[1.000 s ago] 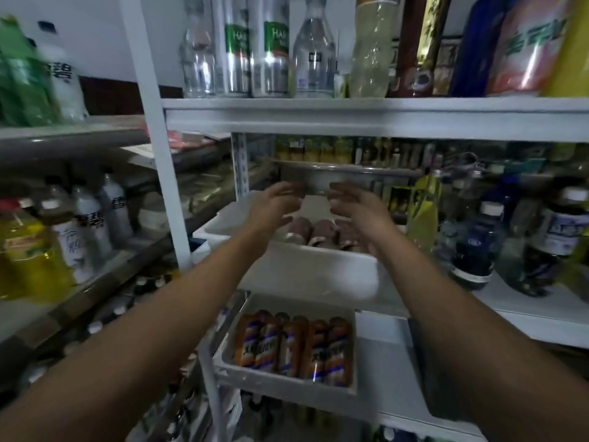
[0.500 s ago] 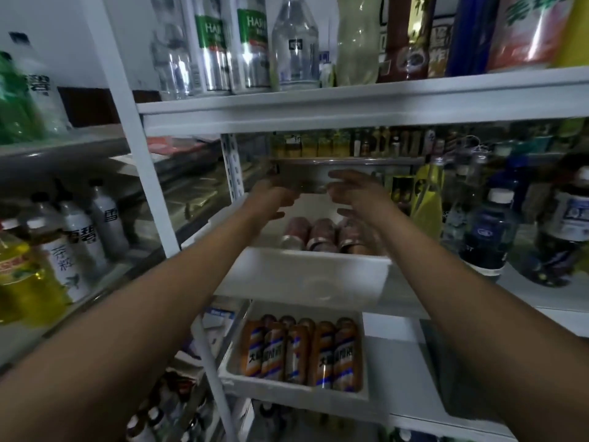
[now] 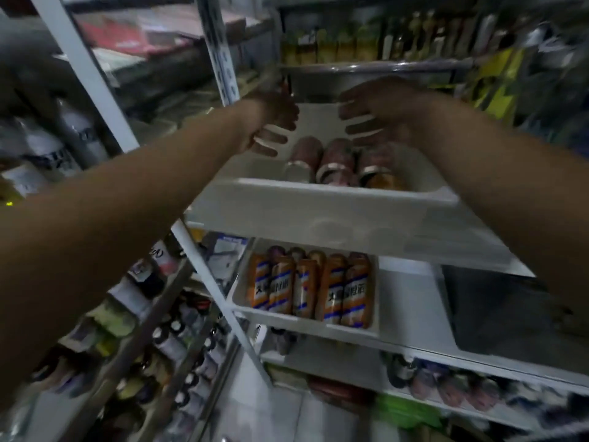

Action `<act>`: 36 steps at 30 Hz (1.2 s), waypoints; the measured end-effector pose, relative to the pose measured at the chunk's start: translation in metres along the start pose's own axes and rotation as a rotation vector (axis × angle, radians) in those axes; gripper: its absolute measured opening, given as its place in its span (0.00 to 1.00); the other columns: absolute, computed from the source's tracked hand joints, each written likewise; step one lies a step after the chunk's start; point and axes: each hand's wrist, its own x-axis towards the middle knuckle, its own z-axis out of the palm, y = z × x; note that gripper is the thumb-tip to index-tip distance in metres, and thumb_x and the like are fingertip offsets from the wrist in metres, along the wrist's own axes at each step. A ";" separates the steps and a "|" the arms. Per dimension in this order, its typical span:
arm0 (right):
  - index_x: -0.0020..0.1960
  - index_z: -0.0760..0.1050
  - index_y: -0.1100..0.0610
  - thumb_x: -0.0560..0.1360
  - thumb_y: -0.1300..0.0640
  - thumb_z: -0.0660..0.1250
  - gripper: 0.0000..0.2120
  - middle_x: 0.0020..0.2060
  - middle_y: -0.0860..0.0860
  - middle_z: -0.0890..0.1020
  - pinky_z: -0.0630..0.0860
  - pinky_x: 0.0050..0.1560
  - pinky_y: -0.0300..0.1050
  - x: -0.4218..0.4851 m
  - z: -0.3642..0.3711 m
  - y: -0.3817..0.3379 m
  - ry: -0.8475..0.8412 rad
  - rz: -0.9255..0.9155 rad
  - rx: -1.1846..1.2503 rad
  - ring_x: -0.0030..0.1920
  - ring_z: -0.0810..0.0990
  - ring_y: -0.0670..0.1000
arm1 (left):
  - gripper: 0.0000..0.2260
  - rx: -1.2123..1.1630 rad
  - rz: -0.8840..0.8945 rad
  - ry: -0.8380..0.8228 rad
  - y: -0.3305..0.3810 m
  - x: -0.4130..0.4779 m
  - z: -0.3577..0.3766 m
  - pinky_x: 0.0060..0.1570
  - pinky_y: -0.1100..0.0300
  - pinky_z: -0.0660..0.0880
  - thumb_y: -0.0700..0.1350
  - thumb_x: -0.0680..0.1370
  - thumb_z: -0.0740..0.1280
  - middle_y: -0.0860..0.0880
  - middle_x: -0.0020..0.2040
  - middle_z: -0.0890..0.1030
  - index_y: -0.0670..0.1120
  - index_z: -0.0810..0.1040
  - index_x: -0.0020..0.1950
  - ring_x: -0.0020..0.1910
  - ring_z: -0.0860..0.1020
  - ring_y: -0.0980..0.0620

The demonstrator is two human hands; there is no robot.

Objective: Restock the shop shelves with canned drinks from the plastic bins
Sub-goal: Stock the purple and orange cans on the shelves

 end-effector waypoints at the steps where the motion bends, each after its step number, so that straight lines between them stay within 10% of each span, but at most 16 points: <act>1: 0.55 0.79 0.48 0.79 0.54 0.68 0.06 0.55 0.48 0.83 0.80 0.58 0.55 0.004 -0.001 0.001 -0.013 0.008 -0.012 0.56 0.83 0.54 | 0.08 0.024 -0.022 0.004 -0.001 0.002 -0.001 0.59 0.45 0.79 0.50 0.83 0.63 0.48 0.59 0.83 0.51 0.82 0.54 0.58 0.81 0.43; 17: 0.60 0.77 0.50 0.79 0.56 0.69 0.10 0.58 0.50 0.82 0.82 0.56 0.49 0.012 0.001 0.008 -0.049 -0.051 -0.040 0.57 0.81 0.53 | 0.23 0.230 -0.327 -0.119 -0.011 0.023 0.026 0.44 0.44 0.84 0.46 0.79 0.71 0.42 0.61 0.76 0.43 0.71 0.73 0.56 0.80 0.39; 26: 0.61 0.77 0.51 0.81 0.57 0.66 0.10 0.56 0.49 0.82 0.79 0.61 0.50 0.011 0.003 0.003 -0.054 -0.056 -0.012 0.55 0.81 0.52 | 0.21 0.219 -0.262 -0.081 -0.010 0.021 0.025 0.39 0.45 0.84 0.43 0.74 0.76 0.41 0.54 0.79 0.40 0.76 0.64 0.48 0.82 0.39; 29: 0.57 0.78 0.50 0.82 0.56 0.64 0.06 0.45 0.45 0.82 0.78 0.58 0.48 0.010 0.003 0.000 -0.052 -0.034 0.045 0.49 0.80 0.51 | 0.09 0.155 -0.318 -0.086 -0.007 0.014 0.015 0.41 0.48 0.82 0.43 0.77 0.73 0.42 0.48 0.80 0.41 0.76 0.50 0.43 0.81 0.44; 33: 0.59 0.77 0.51 0.80 0.57 0.67 0.08 0.57 0.51 0.81 0.80 0.58 0.50 0.004 0.002 -0.008 -0.038 -0.045 0.039 0.55 0.81 0.54 | 0.27 -0.110 -0.274 -0.021 0.003 0.001 -0.018 0.40 0.45 0.83 0.42 0.65 0.80 0.40 0.52 0.85 0.41 0.77 0.62 0.46 0.86 0.42; 36: 0.60 0.77 0.54 0.80 0.57 0.68 0.09 0.59 0.54 0.82 0.81 0.55 0.49 -0.008 0.010 -0.023 -0.046 -0.067 0.066 0.59 0.81 0.56 | 0.17 -0.295 -0.112 0.006 0.012 -0.019 -0.033 0.42 0.48 0.83 0.43 0.73 0.75 0.44 0.43 0.86 0.42 0.78 0.59 0.34 0.85 0.50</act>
